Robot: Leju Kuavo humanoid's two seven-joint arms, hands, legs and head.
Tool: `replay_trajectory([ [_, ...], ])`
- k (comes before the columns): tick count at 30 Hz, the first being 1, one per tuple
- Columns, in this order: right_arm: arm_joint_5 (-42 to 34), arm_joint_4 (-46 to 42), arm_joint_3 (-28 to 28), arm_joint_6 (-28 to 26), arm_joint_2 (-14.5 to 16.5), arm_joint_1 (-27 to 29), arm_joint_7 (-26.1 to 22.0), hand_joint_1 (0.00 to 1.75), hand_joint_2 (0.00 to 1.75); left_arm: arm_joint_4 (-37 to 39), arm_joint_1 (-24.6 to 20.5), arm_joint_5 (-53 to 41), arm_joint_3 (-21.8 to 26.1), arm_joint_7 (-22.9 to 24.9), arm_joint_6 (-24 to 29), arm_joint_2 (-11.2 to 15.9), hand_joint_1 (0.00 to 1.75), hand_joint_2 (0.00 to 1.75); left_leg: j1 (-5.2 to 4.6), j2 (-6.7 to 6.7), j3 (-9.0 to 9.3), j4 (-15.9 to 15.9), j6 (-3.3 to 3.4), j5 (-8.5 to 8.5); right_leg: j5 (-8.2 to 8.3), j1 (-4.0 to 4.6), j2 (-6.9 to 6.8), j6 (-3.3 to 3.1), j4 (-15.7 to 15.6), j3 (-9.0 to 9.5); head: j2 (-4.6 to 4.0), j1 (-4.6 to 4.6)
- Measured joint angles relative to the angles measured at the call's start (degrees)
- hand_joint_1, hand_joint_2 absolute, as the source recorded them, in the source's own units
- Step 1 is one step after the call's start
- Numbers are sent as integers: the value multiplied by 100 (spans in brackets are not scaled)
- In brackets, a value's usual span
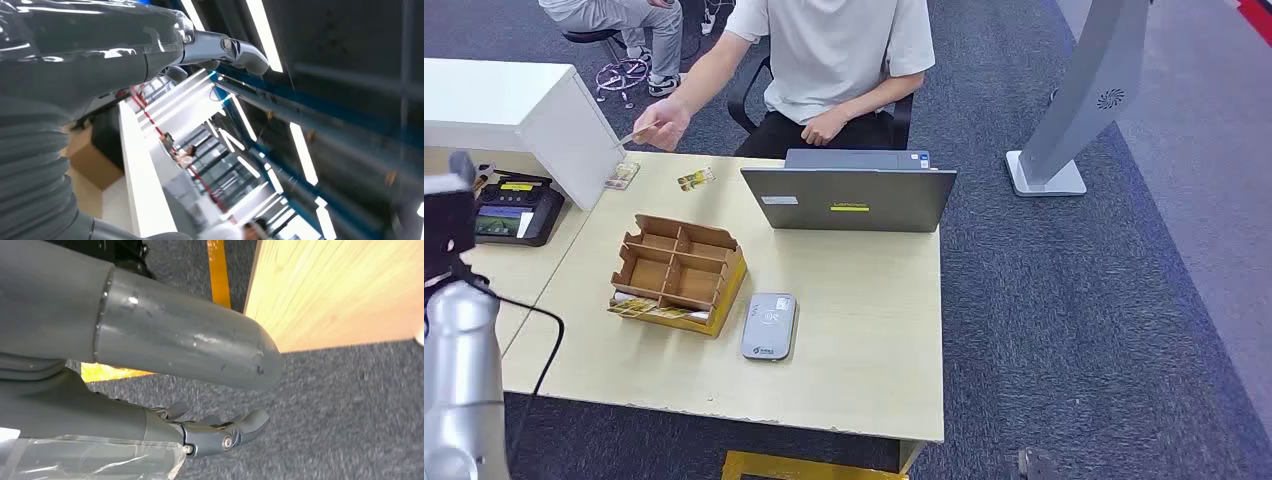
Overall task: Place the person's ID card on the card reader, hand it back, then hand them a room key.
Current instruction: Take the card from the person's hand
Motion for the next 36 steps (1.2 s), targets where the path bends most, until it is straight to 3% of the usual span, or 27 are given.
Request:
replay_trajectory([
  [2,-1,2,54,1,5,-21,54,0,0,447,-448,-453,-268,348,-79,92,0,175,0,10,-8,0,-2,6,11,0,10,-1,2,-10,0,-3],
  [6,-12,15,240,0,19,-61,190,0,0,1918,-1804,-1714,-1183,1424,-377,277,0,175,-3,49,-22,0,-6,14,32,0,48,1,5,-30,1,-2],
  [10,-38,29,347,-8,19,-67,247,0,0,2808,-2518,-1975,-1720,1722,-444,283,0,175,-4,54,-25,0,-6,13,34,0,52,3,4,-33,1,3],
  [16,-58,36,430,-15,19,-68,308,0,0,3455,-2871,-1972,-1974,1762,-433,281,0,175,-3,53,-31,-1,-5,13,33,0,51,3,4,-42,1,2],
  [25,-28,37,513,-34,19,-76,419,0,0,3795,-2945,-1935,-2000,1762,-424,283,0,175,-2,52,-32,-2,-8,15,33,0,50,2,5,-41,1,2],
  [29,-26,38,559,-47,19,-79,445,0,0,3891,-2947,-1923,-2000,1754,-409,285,175,175,-2,51,-33,-2,-8,15,33,0,49,2,5,-41,1,3],
  [36,-57,37,597,-50,19,-81,448,0,0,4021,-2939,-1886,-2000,1614,-384,283,175,175,-2,49,-36,-2,-8,15,33,0,49,2,5,-43,1,2],
])
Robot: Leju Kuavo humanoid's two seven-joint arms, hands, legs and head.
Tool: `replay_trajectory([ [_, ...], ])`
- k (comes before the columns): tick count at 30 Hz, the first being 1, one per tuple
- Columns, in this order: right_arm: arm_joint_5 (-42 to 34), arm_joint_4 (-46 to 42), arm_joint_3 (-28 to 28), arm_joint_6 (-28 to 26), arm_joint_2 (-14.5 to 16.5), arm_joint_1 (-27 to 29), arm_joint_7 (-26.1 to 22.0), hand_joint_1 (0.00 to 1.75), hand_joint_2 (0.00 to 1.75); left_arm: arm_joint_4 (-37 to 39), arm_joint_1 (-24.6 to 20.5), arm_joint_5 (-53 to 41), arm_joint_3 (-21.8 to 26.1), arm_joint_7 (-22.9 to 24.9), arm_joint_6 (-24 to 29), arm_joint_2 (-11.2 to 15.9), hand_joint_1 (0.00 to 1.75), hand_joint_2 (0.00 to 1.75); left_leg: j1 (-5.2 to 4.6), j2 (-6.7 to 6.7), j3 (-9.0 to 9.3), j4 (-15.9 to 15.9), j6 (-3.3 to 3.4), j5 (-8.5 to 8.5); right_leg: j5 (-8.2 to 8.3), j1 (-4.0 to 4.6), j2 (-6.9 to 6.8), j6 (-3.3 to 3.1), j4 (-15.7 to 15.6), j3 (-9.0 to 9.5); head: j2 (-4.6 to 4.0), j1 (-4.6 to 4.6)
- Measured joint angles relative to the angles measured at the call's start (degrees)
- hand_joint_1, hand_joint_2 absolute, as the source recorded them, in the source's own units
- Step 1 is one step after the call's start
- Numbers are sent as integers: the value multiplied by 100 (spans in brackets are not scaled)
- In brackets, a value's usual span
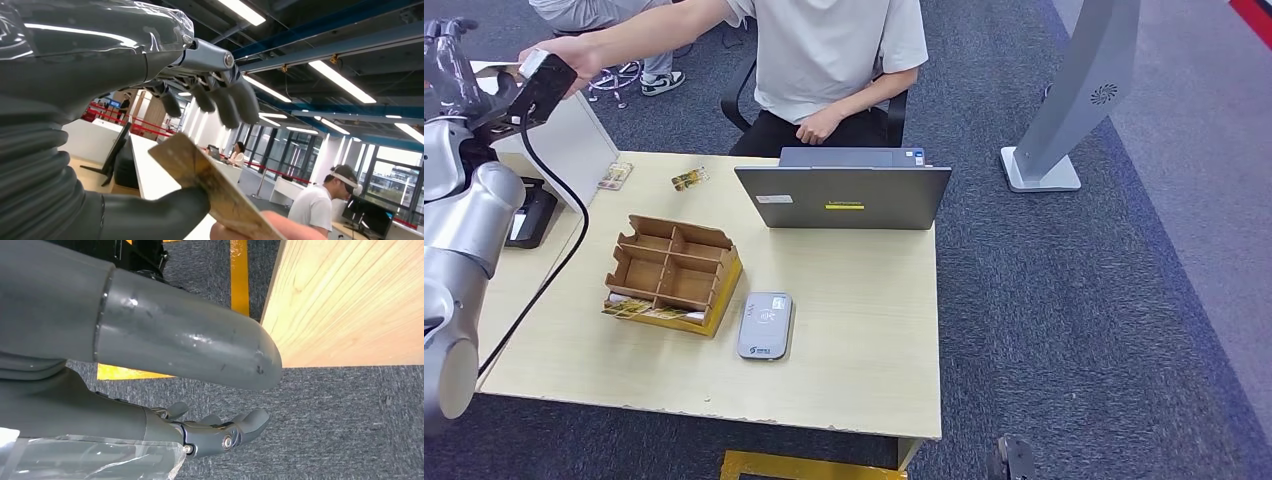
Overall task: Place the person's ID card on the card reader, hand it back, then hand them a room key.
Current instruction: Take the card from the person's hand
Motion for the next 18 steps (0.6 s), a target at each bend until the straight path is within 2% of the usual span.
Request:
replay_trajectory([
  [18,-72,1,87,-28,0,0,39,0,0,20,6,33,0,-87,36,-16,175,175,0,0,0,0,0,0,0,0,0,0,0,-1,0,1],
])
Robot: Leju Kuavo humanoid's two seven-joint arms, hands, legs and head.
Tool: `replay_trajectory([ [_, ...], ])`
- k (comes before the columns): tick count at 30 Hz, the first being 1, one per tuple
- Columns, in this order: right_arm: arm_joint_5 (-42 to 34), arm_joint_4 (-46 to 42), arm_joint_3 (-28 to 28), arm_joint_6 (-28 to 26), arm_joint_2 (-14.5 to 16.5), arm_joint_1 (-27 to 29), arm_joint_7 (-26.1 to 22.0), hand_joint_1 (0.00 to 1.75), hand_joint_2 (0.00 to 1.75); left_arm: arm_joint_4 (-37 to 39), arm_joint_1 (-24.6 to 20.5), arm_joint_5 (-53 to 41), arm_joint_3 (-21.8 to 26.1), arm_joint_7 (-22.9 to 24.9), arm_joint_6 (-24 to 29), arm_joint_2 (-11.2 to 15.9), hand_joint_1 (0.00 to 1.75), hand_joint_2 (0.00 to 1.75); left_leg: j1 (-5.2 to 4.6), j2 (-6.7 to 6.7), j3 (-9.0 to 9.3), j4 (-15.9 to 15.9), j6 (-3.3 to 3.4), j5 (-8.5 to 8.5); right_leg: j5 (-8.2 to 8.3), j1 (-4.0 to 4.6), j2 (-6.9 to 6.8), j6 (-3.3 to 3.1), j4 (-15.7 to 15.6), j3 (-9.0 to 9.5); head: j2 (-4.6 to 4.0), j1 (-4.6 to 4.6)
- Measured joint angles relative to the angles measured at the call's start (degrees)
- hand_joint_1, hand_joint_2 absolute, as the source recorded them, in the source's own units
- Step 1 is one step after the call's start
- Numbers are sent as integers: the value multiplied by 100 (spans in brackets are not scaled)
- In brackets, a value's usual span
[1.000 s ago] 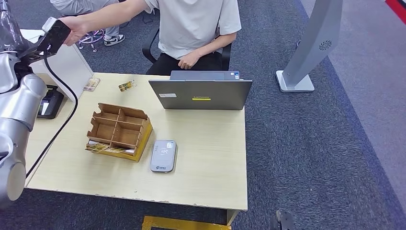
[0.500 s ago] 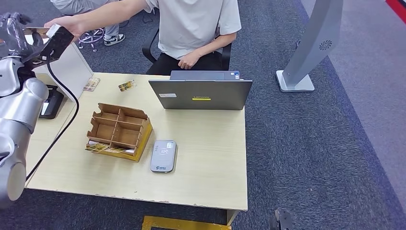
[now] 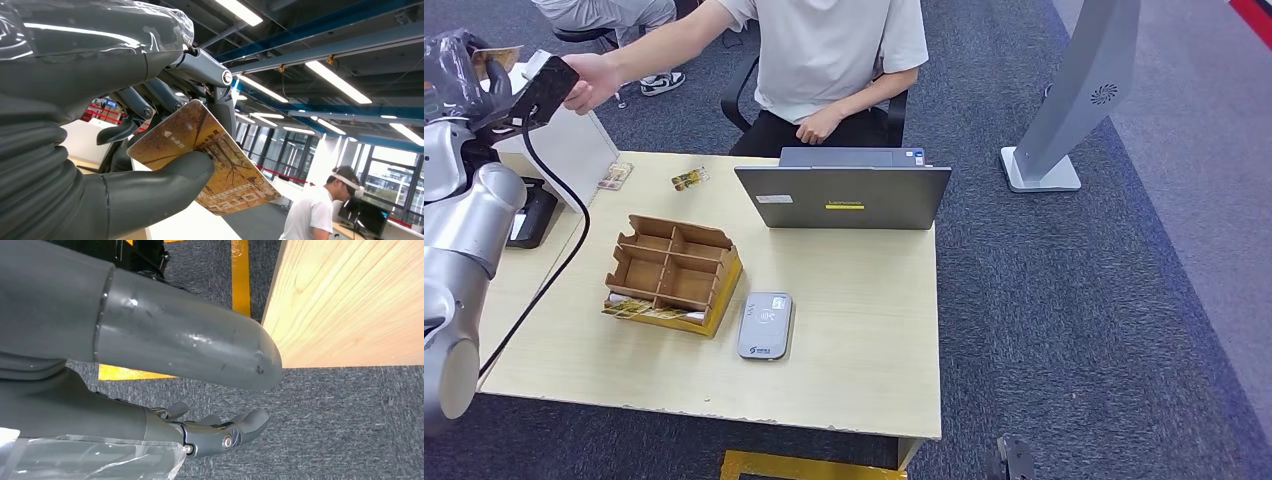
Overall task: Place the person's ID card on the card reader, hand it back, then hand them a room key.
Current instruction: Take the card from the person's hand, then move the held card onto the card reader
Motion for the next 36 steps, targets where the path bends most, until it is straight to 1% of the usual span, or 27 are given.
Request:
replay_trajectory([
  [5,-22,-1,17,-16,0,1,3,0,0,0,21,64,0,-97,55,-11,175,175,0,0,0,0,0,0,0,0,0,0,0,0,0,1],
  [8,-46,0,34,-29,0,4,4,0,0,-6,99,151,0,-261,186,-39,175,175,0,0,1,0,0,0,0,0,0,0,0,0,0,0],
  [11,-95,-1,50,-45,0,12,-1,0,0,-92,266,274,0,-484,317,-101,175,175,-1,-1,1,0,0,0,0,0,0,0,-1,0,0,0],
  [14,-148,1,71,-73,0,34,-41,0,0,-373,547,359,0,-641,365,-199,175,175,-2,-1,1,0,0,0,0,-1,0,0,-2,0,0,0],
  [16,-193,1,81,-87,-1,57,-86,0,0,-706,802,365,-1,-660,296,-277,175,175,-2,0,1,1,0,0,0,-2,0,0,-3,-1,0,0],
  [19,-270,1,83,-96,-5,102,-162,0,0,-1493,1307,273,-57,-534,79,-421,175,175,-3,-2,-1,1,2,-2,0,-2,-1,1,-5,-1,0,-1],
  [22,-319,0,82,-102,-15,131,-215,0,0,-2303,1774,156,-225,-359,-114,-536,175,175,-4,1,-4,1,3,-3,-1,-3,1,1,-7,-3,0,1],
  [29,-419,-1,83,-142,-38,243,-314,0,0,-4052,2808,-123,-618,-189,-567,-731,175,175,-5,1,-6,0,7,-6,-3,-4,0,4,-9,-5,0,1],
  [32,-430,-2,82,-144,-48,270,-340,0,0,-4551,3085,-174,-743,-143,-632,-783,175,175,-4,1,-6,0,8,-6,-3,-4,0,5,-9,-5,0,2],
  [36,-430,-2,83,-146,-52,288,-349,0,0,-4900,3239,-175,-799,-127,-644,-805,175,175,-3,1,-6,0,8,-6,-3,-3,-1,4,-8,-5,0,1],
])
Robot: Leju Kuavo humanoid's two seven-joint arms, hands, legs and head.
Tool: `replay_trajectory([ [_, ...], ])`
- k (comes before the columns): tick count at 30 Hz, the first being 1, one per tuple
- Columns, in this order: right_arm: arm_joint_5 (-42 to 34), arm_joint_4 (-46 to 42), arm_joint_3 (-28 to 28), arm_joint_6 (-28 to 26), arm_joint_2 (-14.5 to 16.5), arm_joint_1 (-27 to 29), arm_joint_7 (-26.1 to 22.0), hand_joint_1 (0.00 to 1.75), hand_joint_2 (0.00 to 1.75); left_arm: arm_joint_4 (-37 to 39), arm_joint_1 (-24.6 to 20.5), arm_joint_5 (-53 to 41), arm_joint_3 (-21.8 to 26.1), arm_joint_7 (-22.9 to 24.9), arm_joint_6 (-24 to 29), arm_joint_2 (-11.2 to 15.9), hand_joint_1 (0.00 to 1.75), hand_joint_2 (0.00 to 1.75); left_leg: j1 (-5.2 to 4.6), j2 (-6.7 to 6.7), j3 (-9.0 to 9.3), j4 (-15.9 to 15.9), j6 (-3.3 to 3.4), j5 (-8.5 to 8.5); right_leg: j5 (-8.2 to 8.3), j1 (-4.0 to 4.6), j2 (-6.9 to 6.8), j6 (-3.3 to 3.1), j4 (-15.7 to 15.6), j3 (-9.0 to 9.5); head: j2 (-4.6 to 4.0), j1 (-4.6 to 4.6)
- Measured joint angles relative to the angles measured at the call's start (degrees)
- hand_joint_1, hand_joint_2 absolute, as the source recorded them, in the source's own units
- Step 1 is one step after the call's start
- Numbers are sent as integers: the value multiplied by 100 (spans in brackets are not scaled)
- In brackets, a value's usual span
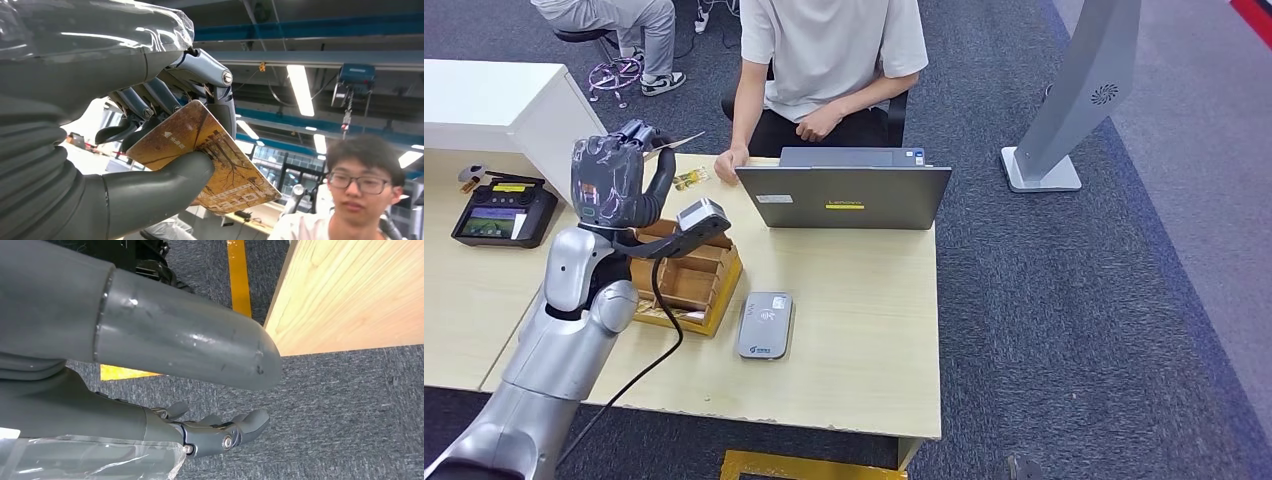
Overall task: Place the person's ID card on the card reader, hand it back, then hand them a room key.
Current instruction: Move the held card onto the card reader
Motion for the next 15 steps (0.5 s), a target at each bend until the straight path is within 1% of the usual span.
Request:
replay_trajectory([
  [6,0,0,-1,-2,-2,6,-1,0,0,-241,98,0,-3,0,-3,-7,175,175,0,0,0,0,-1,1,0,0,0,0,2,0,0,0],
  [15,-1,0,0,-2,-7,7,-1,0,0,-317,139,-1,-3,1,-15,-10,175,175,0,0,0,0,0,1,0,0,0,0,1,0,0,0],
])
